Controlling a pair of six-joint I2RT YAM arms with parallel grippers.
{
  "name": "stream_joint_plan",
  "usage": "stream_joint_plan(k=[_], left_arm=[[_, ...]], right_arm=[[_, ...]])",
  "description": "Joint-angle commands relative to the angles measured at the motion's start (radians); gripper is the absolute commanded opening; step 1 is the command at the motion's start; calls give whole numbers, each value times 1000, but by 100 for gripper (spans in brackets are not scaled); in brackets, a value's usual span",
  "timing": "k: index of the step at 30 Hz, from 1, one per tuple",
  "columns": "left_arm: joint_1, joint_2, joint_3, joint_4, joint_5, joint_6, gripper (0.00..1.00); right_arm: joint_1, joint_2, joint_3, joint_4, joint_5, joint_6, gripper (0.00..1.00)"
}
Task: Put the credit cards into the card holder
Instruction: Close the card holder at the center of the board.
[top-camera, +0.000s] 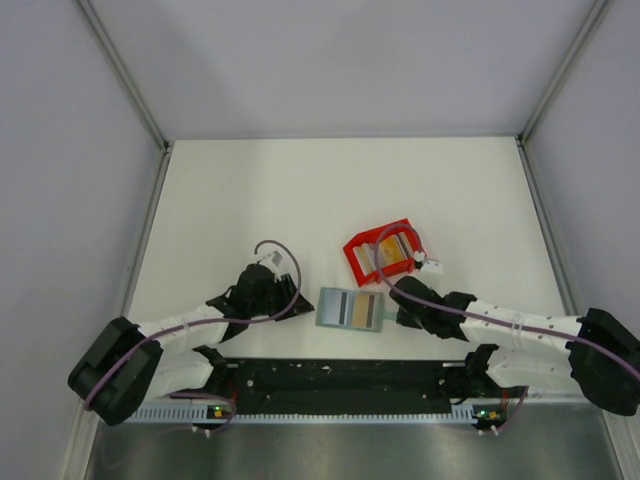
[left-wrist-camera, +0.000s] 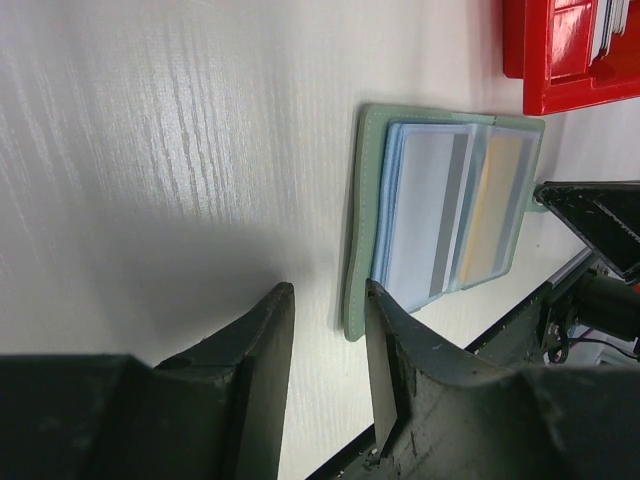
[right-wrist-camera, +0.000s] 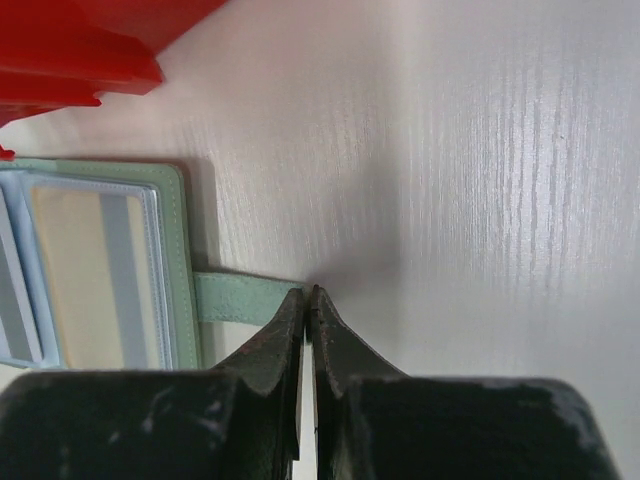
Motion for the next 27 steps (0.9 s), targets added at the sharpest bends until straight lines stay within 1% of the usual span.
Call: stream_joint_plan(k=[1, 4, 8, 10, 13, 15, 17, 18, 19, 23, 25, 27], left_arm=[[-3, 8, 15, -23, -7, 31, 39], [-3, 7, 15, -24, -5, 33, 39], [-3, 7, 15, -21, -3, 34, 39], [-3, 8, 17, -20, -3, 37, 39], [-2, 8, 20, -24, -2, 40, 39], [-2, 8, 20, -27, -2, 42, 39], [-3, 8, 21, -32, -3, 43, 39], [-2, 7, 21, -33, -5, 43, 39], [-2, 7, 21, -33, -3, 43, 39], [-2, 4, 26, -36, -5, 45, 38], [-3, 2, 26, -36, -3, 45, 39], [-3, 1, 26, -33, -3, 43, 39]], right_arm=[[-14, 10, -24, -72, 33, 61, 0], [-14, 18, -34, -80, 28, 70, 0], [-14, 81, -15, -77, 25, 21, 0], [-14, 122, -4, -79, 25, 6, 3], [-14, 141, 19, -108, 42, -4, 10], [-15, 113, 41, -150, 63, -7, 20], [-14, 61, 58, -186, 86, -13, 37], [-14, 32, 65, -198, 102, -19, 43], [-14, -6, 72, -210, 118, -31, 46], [-19, -138, 112, -258, 149, -71, 50], [-19, -192, 127, -253, 135, -82, 49], [-19, -211, 134, -212, 105, -105, 47]])
